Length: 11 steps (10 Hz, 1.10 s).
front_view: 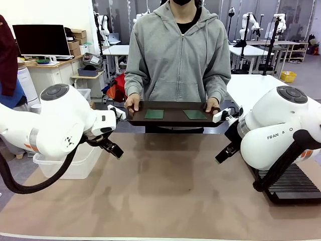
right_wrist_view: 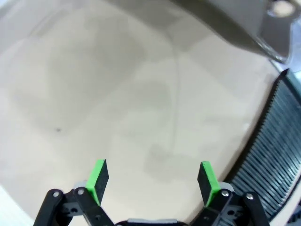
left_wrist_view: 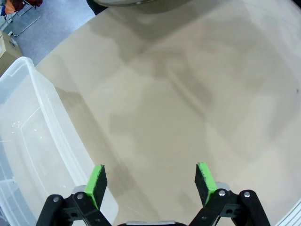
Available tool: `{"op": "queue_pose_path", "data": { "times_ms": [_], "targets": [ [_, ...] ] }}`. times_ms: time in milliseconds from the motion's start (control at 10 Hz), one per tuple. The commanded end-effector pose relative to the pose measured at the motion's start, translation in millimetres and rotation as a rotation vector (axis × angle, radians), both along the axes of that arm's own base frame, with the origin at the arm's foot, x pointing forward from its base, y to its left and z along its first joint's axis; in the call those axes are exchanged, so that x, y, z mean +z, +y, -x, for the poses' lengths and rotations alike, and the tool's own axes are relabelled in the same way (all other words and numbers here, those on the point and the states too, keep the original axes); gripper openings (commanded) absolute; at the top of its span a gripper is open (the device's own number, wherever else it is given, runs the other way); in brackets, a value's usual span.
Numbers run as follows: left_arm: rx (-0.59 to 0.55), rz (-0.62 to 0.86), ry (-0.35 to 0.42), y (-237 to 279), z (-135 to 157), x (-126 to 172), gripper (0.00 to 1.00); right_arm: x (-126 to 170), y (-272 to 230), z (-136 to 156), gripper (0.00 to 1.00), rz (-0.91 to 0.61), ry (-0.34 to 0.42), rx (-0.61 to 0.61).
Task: Sort PCBs into racks and boxes based on the side picked up.
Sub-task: Pick up the Blank PCB handed by the Human.
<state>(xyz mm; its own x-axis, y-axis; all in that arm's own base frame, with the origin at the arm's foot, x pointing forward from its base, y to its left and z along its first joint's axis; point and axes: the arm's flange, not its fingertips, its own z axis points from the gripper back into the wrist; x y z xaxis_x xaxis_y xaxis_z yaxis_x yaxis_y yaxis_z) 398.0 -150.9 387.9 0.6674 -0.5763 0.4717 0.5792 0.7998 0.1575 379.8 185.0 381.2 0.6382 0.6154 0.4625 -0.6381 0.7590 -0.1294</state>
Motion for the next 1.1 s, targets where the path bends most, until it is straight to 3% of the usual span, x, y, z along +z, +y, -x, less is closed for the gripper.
{"op": "queue_pose_path", "data": {
  "times_ms": [0, 200, 500, 700, 1000],
  "targets": [
    [-0.082, -0.091, 0.067, 13.6, 9.8, 53.0, 1.0, 43.9, -11.4, 22.3, 1.0, -0.018, 0.106, 0.07],
    [-0.17, -0.092, 0.161, 32.2, 7.7, 97.5, 1.0, 92.8, -17.7, 27.8, 1.0, -0.009, 0.145, 0.096],
    [-0.317, 0.087, 0.244, 71.7, -1.3, 183.7, 1.0, 187.0, -37.9, 40.1, 1.0, -0.031, 0.193, 0.204],
    [-0.311, 0.126, 0.167, 96.9, -1.7, 243.5, 1.0, 260.0, -64.8, 47.0, 1.0, -0.072, 0.152, 0.213],
    [-0.261, 0.157, 0.069, 126.6, 6.5, 279.7, 1.0, 322.3, -119.9, 55.9, 1.0, -0.225, 0.061, 0.21]
  ]
}}
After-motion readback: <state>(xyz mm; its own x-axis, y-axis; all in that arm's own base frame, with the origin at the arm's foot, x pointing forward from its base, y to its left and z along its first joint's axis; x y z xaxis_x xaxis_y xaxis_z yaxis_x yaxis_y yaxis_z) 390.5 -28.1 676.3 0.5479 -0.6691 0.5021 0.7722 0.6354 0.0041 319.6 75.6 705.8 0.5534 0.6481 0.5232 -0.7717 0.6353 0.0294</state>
